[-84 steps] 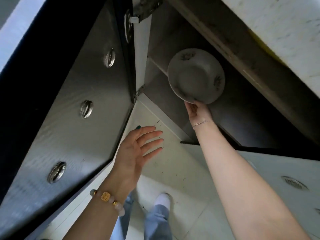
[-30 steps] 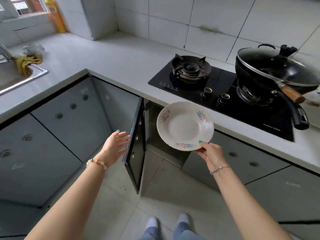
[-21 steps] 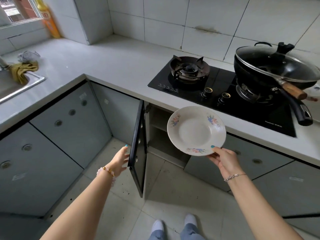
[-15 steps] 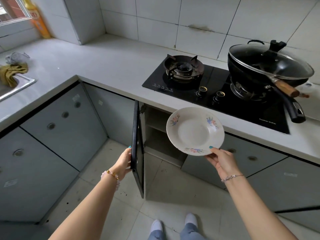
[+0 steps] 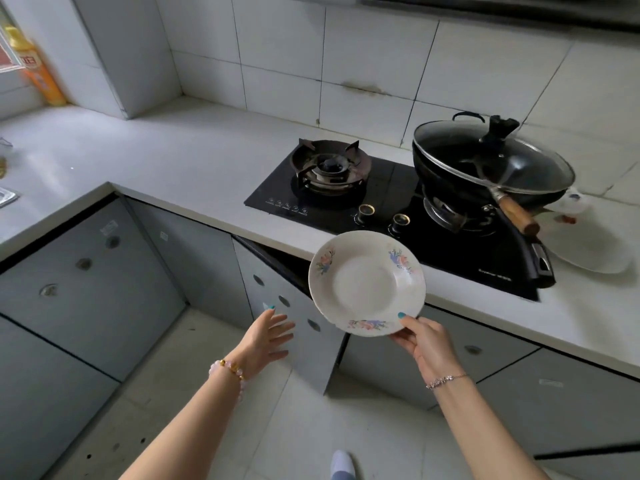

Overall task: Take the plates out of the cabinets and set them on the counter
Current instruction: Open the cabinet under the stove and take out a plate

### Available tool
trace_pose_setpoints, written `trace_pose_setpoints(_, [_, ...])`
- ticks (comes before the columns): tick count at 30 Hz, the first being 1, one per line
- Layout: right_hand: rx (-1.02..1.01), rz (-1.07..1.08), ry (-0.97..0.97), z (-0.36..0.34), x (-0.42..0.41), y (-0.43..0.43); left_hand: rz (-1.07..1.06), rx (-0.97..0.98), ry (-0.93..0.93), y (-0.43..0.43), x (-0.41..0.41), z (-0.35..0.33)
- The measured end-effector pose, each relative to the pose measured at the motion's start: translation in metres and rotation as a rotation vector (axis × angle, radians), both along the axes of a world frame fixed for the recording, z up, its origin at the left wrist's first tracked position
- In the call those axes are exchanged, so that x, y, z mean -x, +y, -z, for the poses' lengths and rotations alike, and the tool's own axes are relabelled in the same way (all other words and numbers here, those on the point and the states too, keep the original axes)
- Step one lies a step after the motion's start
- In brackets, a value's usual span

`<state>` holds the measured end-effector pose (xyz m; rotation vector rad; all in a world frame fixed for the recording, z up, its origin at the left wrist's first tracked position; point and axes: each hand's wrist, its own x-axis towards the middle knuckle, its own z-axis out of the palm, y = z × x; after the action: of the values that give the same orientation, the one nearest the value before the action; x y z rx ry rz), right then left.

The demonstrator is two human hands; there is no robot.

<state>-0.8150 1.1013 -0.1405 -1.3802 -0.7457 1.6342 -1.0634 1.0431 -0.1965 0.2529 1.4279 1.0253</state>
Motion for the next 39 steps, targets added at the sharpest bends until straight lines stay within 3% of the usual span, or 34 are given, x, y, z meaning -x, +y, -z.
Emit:
trace_pose_setpoints(5, [-0.022,-0.109,-0.028,0.000,-0.004,0.029,-0.088,-0.093,0.024,0.020,-0.007,-0.017])
trace_pose_setpoints(12, [-0.016,-0.241,0.075,-0.007,0.011,0.065,-0.253,-0.208,0.061,0.031,-0.004,-0.048])
trace_pose_setpoints(18, [-0.042,-0.396,0.113,-0.020,0.039,0.084,-0.257,-0.305,0.182,0.023,-0.003,-0.073])
trace_pose_setpoints(23, [-0.051,-0.534,0.143,-0.029,0.075,0.087,-0.333,-0.371,0.156,0.015,0.008,-0.085])
trace_pose_setpoints(32, [-0.033,-0.634,0.147,-0.037,0.153,0.103,-0.545,-0.463,0.098,0.015,0.064,-0.087])
trace_pose_setpoints(39, [-0.059,-0.783,0.233,-0.045,0.254,0.128,-0.727,-0.427,0.075,0.039,0.157,-0.091])
